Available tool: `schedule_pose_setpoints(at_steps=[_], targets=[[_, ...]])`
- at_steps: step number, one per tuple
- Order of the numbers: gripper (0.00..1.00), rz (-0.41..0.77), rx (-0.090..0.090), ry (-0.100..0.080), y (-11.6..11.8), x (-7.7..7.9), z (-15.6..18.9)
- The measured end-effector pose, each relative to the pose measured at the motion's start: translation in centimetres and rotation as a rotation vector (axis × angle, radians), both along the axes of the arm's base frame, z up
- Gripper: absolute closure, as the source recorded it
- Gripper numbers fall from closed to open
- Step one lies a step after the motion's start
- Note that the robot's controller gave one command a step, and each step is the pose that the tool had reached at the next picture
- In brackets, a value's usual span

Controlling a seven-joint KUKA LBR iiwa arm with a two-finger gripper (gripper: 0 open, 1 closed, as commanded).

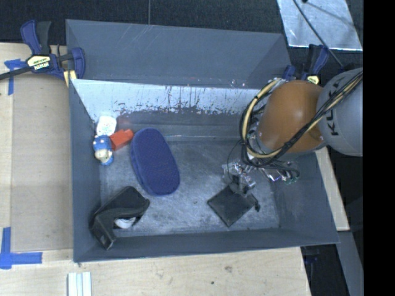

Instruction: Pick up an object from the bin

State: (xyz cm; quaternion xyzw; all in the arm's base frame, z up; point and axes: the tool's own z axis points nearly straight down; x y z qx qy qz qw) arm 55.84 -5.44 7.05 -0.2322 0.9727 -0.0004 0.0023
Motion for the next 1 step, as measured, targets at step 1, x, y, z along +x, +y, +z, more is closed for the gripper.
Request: schedule_pose_setpoints(at_steps=[1], targets=[[1.00, -0.021, -0.001, -0.007, 1.38, -1.18, 13.70]])
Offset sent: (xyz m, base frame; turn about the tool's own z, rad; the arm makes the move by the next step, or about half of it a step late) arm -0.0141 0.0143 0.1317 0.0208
